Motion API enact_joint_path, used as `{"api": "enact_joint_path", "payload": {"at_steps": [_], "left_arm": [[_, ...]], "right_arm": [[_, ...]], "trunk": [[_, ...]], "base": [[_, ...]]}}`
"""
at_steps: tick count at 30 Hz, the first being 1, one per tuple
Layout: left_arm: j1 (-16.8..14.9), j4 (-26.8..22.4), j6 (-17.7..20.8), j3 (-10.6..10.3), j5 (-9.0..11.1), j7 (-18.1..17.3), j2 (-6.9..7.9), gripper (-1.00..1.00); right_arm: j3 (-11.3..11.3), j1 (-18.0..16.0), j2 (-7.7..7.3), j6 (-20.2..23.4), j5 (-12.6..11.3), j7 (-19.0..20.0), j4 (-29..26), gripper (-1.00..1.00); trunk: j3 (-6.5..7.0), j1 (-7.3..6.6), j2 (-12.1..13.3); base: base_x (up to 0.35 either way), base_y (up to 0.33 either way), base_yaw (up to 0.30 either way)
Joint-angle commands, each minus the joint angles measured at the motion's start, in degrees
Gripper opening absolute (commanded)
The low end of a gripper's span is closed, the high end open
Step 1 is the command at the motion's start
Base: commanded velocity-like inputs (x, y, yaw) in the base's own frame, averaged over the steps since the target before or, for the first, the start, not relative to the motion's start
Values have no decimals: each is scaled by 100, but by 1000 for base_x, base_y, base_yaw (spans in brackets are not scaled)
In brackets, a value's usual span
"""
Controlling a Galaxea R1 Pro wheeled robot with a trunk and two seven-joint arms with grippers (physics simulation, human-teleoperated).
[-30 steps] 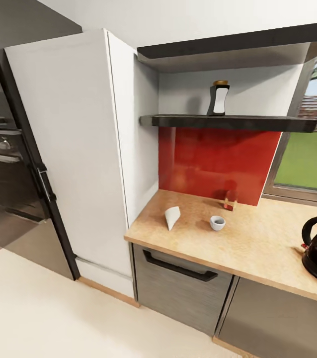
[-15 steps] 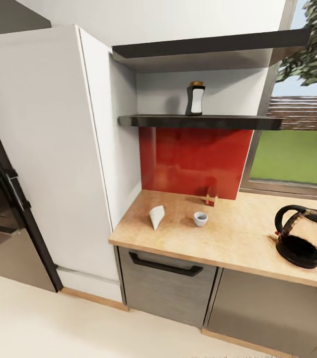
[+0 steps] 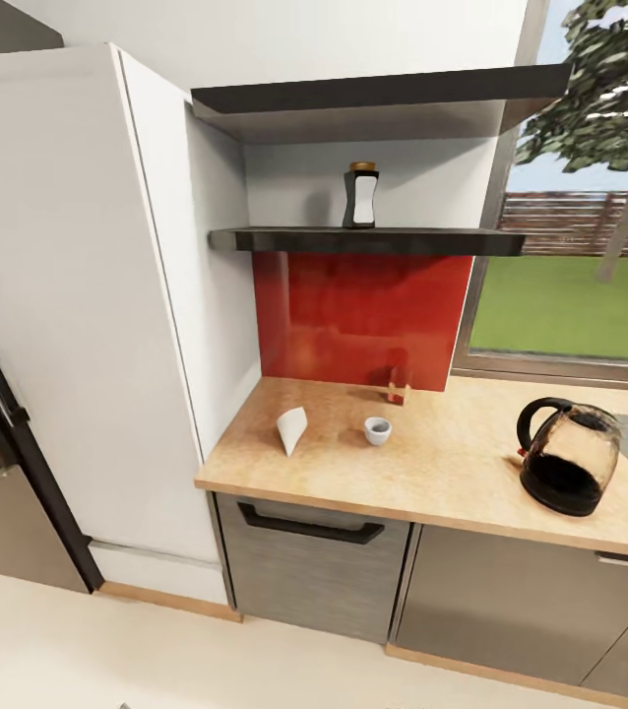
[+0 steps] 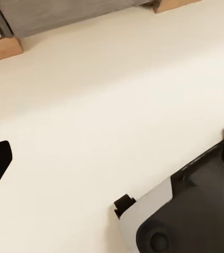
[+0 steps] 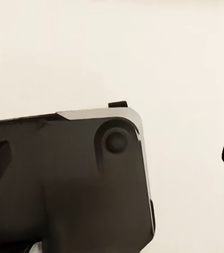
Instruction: Set up a coffee station on the kitchen countertop: keep the coffee maker on the countertop, move the bottle of coffee from the kitchen shelf to the counter next to the coffee maker, place a paper coffee filter on top of the coffee maker, put the saucer next to the coffee maker with the coffee cup on the saucer, and place the electric kettle next to the coffee maker.
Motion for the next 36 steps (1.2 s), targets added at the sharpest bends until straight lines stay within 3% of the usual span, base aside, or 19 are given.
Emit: {"api": "enact_joint_path", "payload": {"at_steps": [1,6,9,10,16,23,31,36], "left_arm": [[-85,-107,-21,31,-70,-193,11,100],[-372,-258,-13,26,-99,-636,23,100],[-619,-288,-16,22,-123,-1165,30,100],[-767,-294,-17,20,-130,-1502,31,100],[-1184,-298,-18,8,-142,-2093,36,100],[-1615,-310,-4,23,-135,-2270,60,100],[-1691,-680,25,-4,-129,-2290,53,100],[-1723,-1256,547,-10,-118,-2406,52,100]], "right_arm": [[-26,1,4,-9,-16,4,-13,100],[-30,1,7,-9,-22,-1,-124,100],[-32,1,11,-9,-27,-10,-171,100],[-32,1,12,-9,-33,-10,-182,100],[-32,1,20,-9,-37,-5,-189,100],[-32,1,20,-9,-37,-7,-182,100],[-40,1,13,-9,-29,-12,-179,100],[-41,1,13,-9,-28,-13,-177,100]], "trunk": [[-12,3,-12],[-12,3,-12],[-12,3,-12],[-12,3,-12],[-12,3,-12],[-12,3,-12],[-12,3,-12],[-12,3,-12]], "base": [[0,0,-3],[0,0,-1],[0,0,0],[0,0,0],[0,0,0],[-109,0,0],[-53,0,0],[-4,0,0]]}}
